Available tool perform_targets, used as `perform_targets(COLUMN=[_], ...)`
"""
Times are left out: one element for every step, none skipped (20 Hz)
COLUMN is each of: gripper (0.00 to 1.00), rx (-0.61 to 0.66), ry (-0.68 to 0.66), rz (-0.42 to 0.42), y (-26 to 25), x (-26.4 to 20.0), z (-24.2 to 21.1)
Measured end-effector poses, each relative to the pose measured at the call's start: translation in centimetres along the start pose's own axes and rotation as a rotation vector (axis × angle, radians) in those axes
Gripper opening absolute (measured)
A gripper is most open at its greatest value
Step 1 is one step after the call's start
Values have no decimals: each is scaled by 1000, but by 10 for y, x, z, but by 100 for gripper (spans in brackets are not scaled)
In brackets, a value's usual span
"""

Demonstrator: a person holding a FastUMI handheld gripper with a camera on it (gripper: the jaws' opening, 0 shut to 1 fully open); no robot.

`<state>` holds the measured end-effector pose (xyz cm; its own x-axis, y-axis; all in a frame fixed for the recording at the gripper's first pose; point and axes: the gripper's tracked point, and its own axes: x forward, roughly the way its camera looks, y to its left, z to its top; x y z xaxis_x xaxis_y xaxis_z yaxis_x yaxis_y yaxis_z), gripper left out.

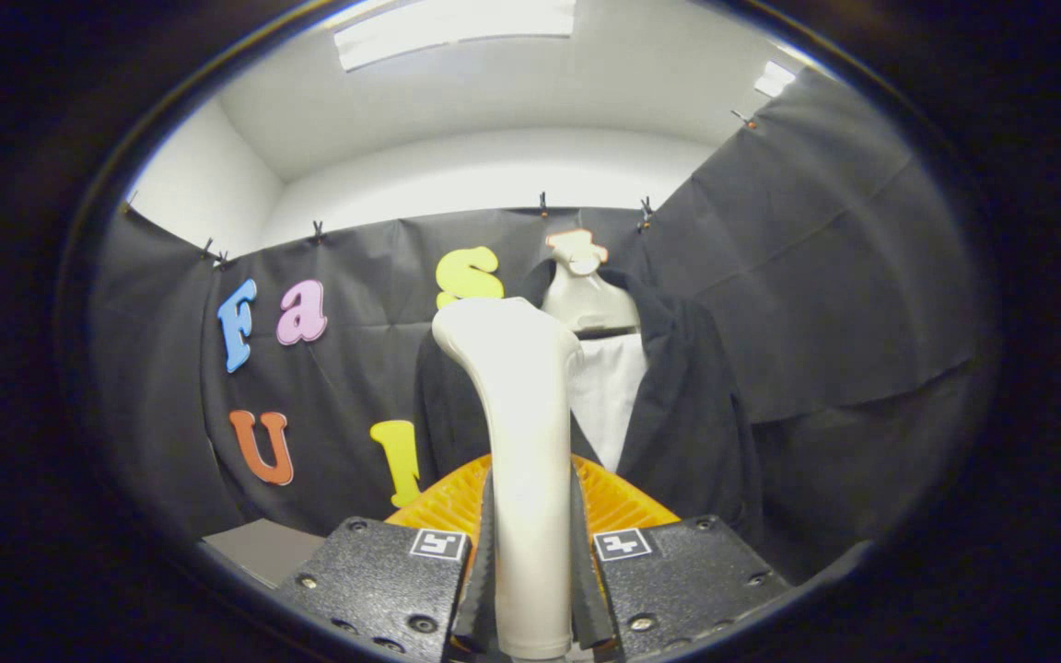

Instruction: Iron the clothes twice with a garment steamer, once on the left side and once on the right side.

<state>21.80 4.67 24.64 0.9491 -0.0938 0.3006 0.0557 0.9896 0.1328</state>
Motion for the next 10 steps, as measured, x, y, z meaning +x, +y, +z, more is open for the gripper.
perform_targets(gripper=[37, 37, 37, 37, 37, 37, 37, 37, 37, 37], rx=[-7, -15, -20, -24, -24, -39, -54, -70, -82, -92], ry=[-25, -48, -68, -82, -92, -93, -100, -107, -113, -114], rz=[16, 29, 39, 47, 50, 52, 59, 65, 68, 67], y=[0, 0, 0, -1, 0, 1, 0, 1, 0, -2], x=[11, 21, 32, 43, 53, 63, 71, 78, 84, 88], z=[10, 18, 27, 33, 38, 43, 46, 51, 53, 54])
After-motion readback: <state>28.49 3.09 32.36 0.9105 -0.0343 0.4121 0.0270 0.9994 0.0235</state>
